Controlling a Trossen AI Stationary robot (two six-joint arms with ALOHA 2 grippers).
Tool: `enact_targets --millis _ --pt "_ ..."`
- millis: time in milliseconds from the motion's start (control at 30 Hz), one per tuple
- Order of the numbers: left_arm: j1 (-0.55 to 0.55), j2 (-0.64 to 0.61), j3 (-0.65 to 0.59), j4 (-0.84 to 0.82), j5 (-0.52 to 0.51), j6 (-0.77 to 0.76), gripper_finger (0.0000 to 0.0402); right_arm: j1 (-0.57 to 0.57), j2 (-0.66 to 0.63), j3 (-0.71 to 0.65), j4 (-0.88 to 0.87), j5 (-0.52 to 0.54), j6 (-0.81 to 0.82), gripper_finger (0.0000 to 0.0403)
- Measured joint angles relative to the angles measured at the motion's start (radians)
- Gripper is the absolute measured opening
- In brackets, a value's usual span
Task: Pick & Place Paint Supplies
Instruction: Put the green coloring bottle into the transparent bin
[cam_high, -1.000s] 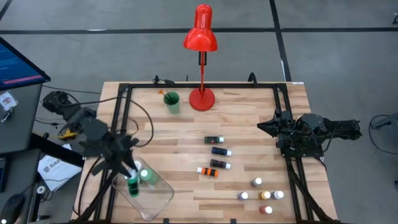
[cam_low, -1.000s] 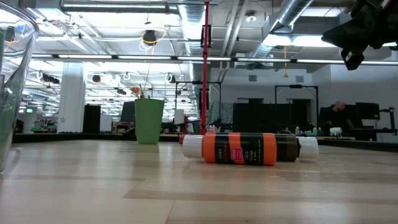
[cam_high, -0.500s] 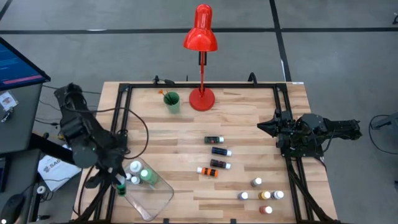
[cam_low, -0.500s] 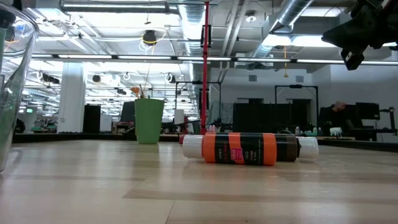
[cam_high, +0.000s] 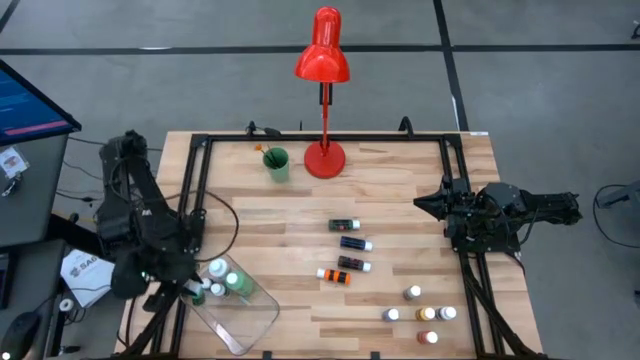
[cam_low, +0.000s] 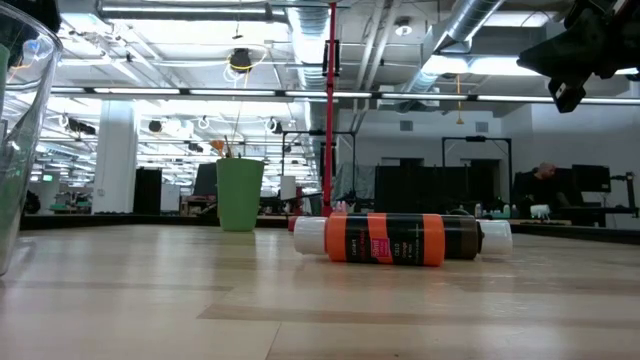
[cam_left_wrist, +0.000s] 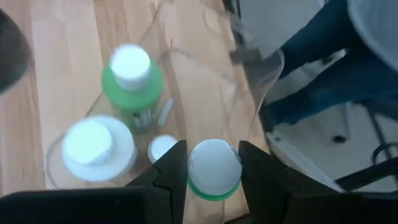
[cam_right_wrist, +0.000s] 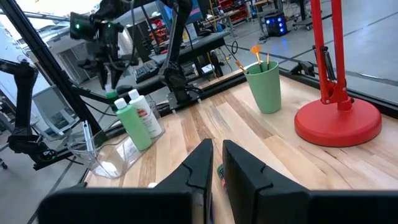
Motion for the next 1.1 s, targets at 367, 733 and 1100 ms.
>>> enact_targets --millis 367,733,1100 --pt "-0.065 0.101 -0.089 0.028 -0.029 -0.034 0.0113 0.000 0.000 0.000 0.000 0.000 0.000 0.0033" --pt "-0.065 0.142 -0.169 0.118 -0.053 -0.034 0.0113 0.000 0.000 0.000 0.000 0.000 0.000 0.0033" --pt "-0.065 0.140 -0.250 0.195 -0.064 -0.034 0.0113 0.000 0.000 0.000 0.000 0.000 0.000 0.0032"
